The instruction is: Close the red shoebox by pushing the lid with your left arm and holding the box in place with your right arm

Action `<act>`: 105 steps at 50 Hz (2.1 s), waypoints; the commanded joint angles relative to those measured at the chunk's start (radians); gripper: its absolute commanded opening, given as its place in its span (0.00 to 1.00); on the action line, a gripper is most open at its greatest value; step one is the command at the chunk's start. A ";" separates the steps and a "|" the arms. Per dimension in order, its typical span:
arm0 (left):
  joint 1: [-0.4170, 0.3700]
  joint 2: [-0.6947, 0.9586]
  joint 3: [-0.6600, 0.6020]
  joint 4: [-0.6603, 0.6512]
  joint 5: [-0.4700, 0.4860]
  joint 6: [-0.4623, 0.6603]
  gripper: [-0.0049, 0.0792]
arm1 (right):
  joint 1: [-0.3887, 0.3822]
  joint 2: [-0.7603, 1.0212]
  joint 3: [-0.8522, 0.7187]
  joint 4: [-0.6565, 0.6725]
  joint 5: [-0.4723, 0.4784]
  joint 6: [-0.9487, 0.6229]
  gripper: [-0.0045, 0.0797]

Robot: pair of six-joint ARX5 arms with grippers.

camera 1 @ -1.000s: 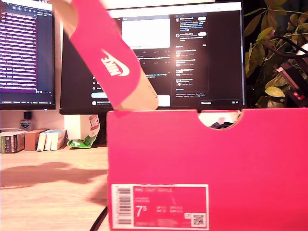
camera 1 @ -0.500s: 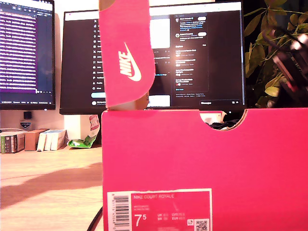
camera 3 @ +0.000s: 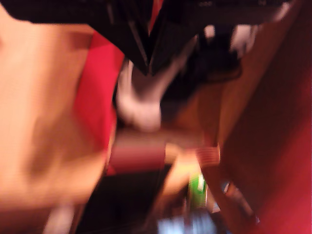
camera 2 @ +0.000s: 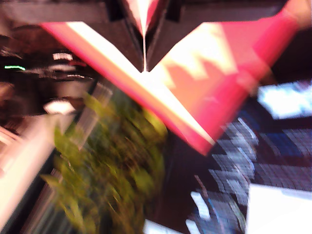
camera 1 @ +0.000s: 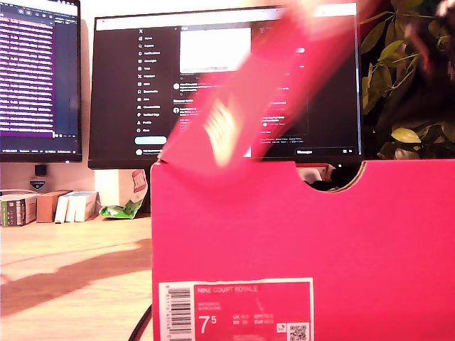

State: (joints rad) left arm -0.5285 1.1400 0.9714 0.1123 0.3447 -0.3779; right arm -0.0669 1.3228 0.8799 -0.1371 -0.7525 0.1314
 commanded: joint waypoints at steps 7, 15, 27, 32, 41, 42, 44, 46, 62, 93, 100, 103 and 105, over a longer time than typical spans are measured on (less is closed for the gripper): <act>0.002 -0.002 -0.019 -0.098 -0.020 0.066 0.04 | 0.018 0.003 0.135 -0.111 -0.058 -0.005 0.04; 0.010 -0.002 -0.019 -0.189 -0.018 0.107 0.04 | 0.097 0.008 0.140 -0.202 -0.075 -0.033 0.04; 0.012 -0.002 -0.019 -0.224 -0.011 0.131 0.04 | 0.209 0.055 0.140 -0.327 0.068 -0.149 0.04; 0.021 -0.002 -0.019 -0.226 -0.011 0.136 0.04 | 0.218 0.132 0.140 -0.362 0.125 -0.192 0.04; 0.028 -0.002 -0.019 -0.234 -0.011 0.147 0.04 | 0.217 0.212 0.140 -0.385 0.149 -0.238 0.04; 0.030 -0.002 -0.019 -0.236 -0.011 0.147 0.04 | 0.217 0.220 0.140 -0.385 0.151 -0.239 0.04; 0.033 -0.002 -0.019 -0.242 -0.011 0.151 0.04 | 0.218 0.231 0.140 -0.386 0.161 -0.245 0.04; 0.036 -0.002 -0.019 -0.247 -0.011 0.151 0.04 | 0.221 0.237 0.140 -0.386 0.161 -0.253 0.04; 0.083 -0.068 -0.019 -0.271 -0.012 0.241 0.04 | 0.206 0.155 0.140 -0.291 0.190 -0.278 0.04; 0.374 -0.216 -0.052 -0.458 0.112 0.379 0.04 | 0.163 -0.166 0.096 -0.231 0.528 -0.278 0.04; 0.412 -0.242 -0.082 -0.439 0.131 0.379 0.04 | 0.152 -0.270 0.026 -0.195 0.596 -0.258 0.04; 0.423 -0.255 -0.105 -0.424 0.130 0.378 0.04 | 0.148 -0.311 -0.012 -0.161 0.631 -0.247 0.04; 0.429 -0.263 -0.121 -0.419 0.130 0.378 0.04 | 0.145 -0.338 -0.037 -0.135 0.650 -0.241 0.04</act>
State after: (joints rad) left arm -0.1085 0.8871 0.8944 -0.3168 0.4717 -0.0071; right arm 0.0845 1.0004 0.8909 -0.3012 -0.1192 -0.1207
